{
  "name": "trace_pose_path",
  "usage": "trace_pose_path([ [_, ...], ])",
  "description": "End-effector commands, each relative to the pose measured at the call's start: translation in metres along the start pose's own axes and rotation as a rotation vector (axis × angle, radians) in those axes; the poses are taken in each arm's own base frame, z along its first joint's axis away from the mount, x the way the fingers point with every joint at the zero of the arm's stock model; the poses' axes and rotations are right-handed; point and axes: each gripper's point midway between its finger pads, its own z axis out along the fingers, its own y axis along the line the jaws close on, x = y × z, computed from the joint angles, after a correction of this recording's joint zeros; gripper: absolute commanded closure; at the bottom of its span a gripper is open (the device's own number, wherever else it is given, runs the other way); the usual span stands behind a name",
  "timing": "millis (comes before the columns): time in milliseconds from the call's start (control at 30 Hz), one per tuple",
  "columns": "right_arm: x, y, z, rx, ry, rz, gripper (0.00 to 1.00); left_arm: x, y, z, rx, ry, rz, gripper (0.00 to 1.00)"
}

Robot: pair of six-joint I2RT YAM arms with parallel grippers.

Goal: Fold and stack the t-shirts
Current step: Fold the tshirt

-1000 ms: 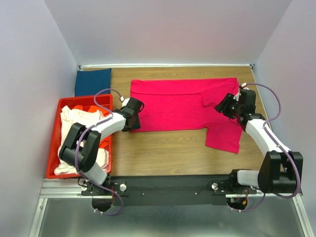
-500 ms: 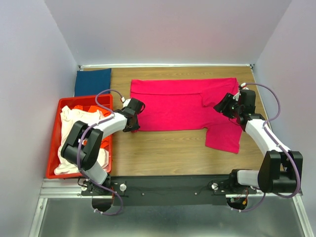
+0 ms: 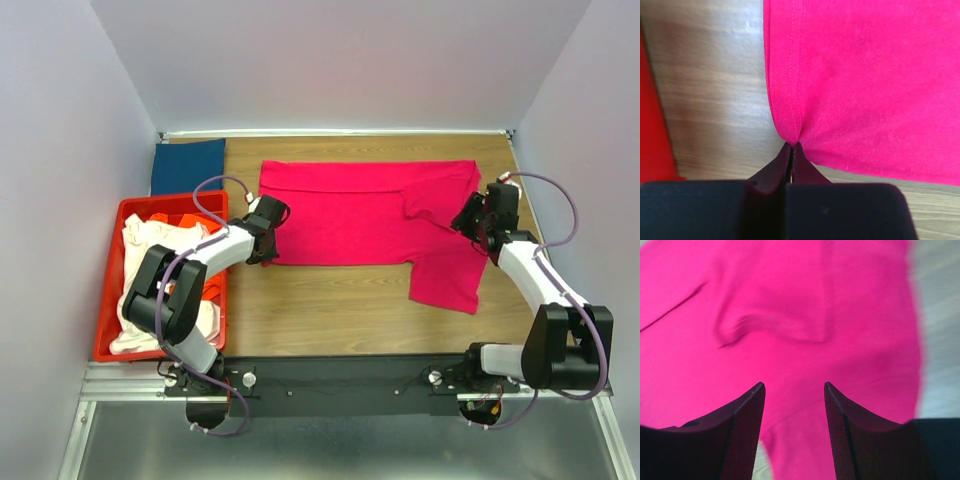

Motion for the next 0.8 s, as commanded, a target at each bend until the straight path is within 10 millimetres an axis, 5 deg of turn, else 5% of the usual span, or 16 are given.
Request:
trace_pose_path([
  [0,-0.006,-0.06,0.0,0.254,-0.026,0.043,0.42,-0.021,0.011,-0.005,-0.045,-0.051,0.067,1.0],
  [467,0.022,-0.122,0.037,0.278,0.125,0.225,0.52,-0.023,0.016,-0.003,-0.031,-0.058,0.104,1.0],
  [767,0.047,-0.124,0.048,0.24,0.203,0.251,0.53,-0.023,0.013,-0.002,-0.021,-0.057,0.108,1.0],
])
